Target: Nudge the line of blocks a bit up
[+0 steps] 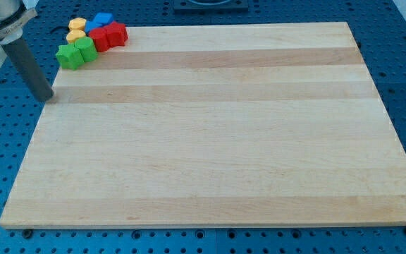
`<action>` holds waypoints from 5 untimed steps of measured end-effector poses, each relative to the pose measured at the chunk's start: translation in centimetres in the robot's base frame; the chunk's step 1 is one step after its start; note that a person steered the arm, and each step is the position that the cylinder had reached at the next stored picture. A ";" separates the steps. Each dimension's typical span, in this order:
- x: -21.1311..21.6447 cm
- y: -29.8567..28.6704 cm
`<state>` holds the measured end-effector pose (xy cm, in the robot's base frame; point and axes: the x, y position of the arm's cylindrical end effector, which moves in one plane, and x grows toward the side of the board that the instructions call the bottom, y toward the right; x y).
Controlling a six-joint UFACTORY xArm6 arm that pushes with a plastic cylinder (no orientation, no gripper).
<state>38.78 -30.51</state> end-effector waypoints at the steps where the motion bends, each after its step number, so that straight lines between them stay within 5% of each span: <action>1: -2.9 0.1; 2: -7.7 0.0; 5: -8.2 0.0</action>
